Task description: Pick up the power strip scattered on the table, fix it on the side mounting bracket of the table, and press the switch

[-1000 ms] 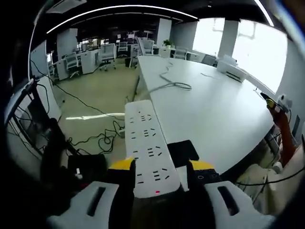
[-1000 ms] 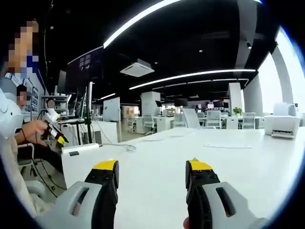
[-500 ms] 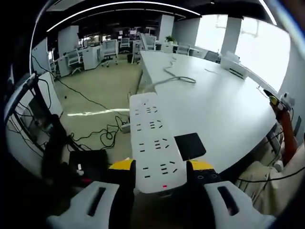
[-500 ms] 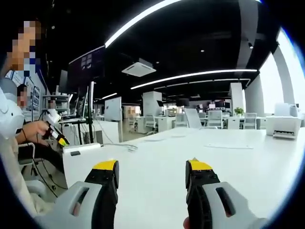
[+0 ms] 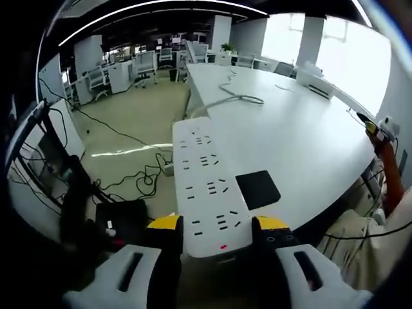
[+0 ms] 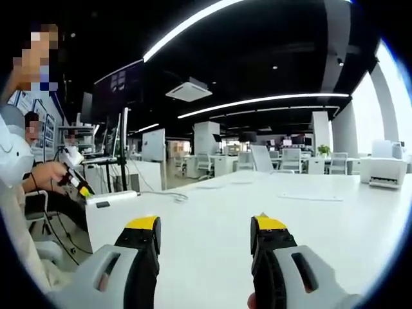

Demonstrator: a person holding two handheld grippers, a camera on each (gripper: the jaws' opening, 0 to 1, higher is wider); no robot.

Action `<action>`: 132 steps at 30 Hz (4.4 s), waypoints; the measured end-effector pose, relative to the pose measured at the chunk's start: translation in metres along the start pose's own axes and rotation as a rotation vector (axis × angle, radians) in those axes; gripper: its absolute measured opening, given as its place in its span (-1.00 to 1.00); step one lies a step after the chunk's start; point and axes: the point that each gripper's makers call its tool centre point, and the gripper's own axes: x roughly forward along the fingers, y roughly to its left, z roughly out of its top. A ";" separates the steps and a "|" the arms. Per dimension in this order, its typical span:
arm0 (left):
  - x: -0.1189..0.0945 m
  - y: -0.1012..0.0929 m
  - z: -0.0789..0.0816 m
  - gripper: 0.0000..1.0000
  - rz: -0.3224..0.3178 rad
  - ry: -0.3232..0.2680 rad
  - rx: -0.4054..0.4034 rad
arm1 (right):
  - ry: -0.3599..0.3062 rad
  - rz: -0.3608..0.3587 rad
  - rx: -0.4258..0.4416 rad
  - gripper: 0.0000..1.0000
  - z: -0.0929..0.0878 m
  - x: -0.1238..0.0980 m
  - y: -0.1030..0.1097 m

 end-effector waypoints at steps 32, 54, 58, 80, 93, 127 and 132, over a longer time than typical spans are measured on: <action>0.000 -0.002 -0.003 -0.03 0.006 0.013 -0.023 | 0.002 0.015 -0.003 0.04 0.000 0.003 0.007; 0.001 -0.002 -0.004 -0.04 0.012 0.051 -0.026 | 0.003 0.048 -0.024 0.03 0.011 0.021 0.015; 0.001 -0.002 -0.004 -0.04 0.011 0.056 -0.025 | 0.001 0.063 -0.038 0.03 0.018 0.028 0.019; 0.001 0.003 -0.002 -0.04 0.009 0.075 -0.023 | 0.029 0.152 -0.101 0.03 0.054 0.077 0.030; 0.001 0.000 -0.003 -0.04 0.014 0.067 -0.029 | 0.021 0.211 -0.132 0.00 0.080 0.096 0.047; 0.002 -0.003 -0.004 -0.05 0.027 0.109 -0.029 | 0.067 0.369 -0.218 -0.35 0.123 0.148 0.108; 0.001 -0.002 -0.004 -0.05 0.030 0.106 -0.028 | 0.087 0.394 -0.238 -0.39 0.125 0.156 0.119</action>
